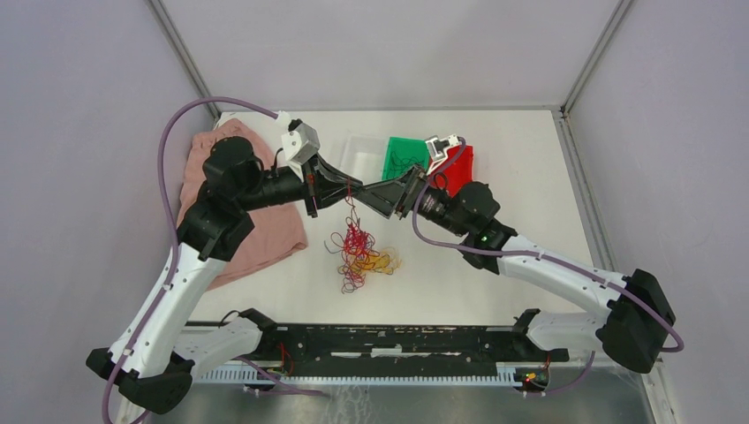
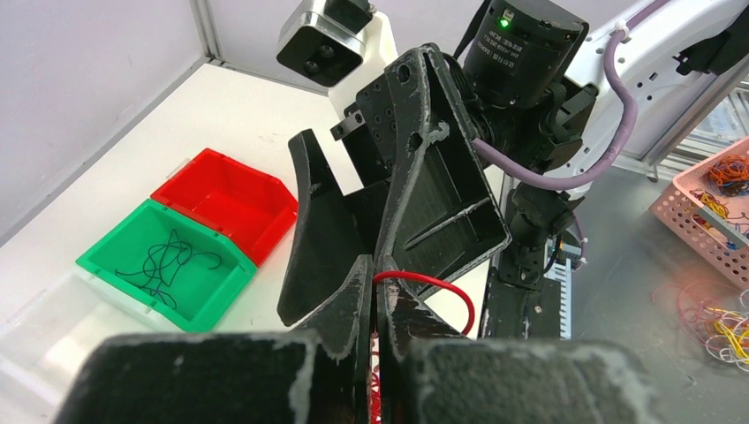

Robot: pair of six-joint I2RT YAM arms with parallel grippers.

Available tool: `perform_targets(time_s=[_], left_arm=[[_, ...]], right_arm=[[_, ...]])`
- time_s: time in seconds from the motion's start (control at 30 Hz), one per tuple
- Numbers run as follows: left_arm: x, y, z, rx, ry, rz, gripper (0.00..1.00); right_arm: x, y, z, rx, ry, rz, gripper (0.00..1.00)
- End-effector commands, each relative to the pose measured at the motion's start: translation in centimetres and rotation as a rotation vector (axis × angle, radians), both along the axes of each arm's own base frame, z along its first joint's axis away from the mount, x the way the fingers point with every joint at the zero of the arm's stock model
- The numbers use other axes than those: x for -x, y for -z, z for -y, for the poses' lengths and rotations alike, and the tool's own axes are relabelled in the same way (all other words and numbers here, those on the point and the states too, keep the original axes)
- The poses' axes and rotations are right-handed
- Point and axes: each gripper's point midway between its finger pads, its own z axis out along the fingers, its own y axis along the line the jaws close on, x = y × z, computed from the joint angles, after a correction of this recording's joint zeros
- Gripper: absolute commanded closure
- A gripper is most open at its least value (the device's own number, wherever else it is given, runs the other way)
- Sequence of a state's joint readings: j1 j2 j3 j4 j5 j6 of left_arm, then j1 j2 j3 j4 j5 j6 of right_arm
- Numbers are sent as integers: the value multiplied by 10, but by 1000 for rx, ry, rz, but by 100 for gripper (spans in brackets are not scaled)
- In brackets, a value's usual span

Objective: Untangle the cables
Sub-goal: Untie the cable.

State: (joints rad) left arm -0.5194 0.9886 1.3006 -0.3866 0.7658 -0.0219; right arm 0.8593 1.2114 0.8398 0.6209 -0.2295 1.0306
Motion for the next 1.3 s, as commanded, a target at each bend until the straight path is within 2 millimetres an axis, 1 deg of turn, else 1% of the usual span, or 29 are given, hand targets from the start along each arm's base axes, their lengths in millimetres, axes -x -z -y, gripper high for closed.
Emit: perform_targets(time_s=[0.0,0.13,0.3,0.6,0.9,1.17,1.27], left_arm=[[0,-13,2,26,9,62,97],[0,-14,2,26,8,66,97],[-2,-14,2,22,6,69,97],[-6,-11,3,18,-4,70,97],[-11,-12,3,19,-21,70,97],[-7,-19,3,44,-17,48,97],[-4,-20,3,55,-16,25,97]], right_arm=[[8,-39,-3,-95,-48,67,15],[9,-31,-6,-89,-56,55,16],[14,-30,-8,-84,-68,60,16],[21,-35,2,-98,-58,69,16],[25,-32,7,-109,-57,65,17],[13,-29,1,-95,-21,55,17],[8,-32,-1,-95,-5,60,17]])
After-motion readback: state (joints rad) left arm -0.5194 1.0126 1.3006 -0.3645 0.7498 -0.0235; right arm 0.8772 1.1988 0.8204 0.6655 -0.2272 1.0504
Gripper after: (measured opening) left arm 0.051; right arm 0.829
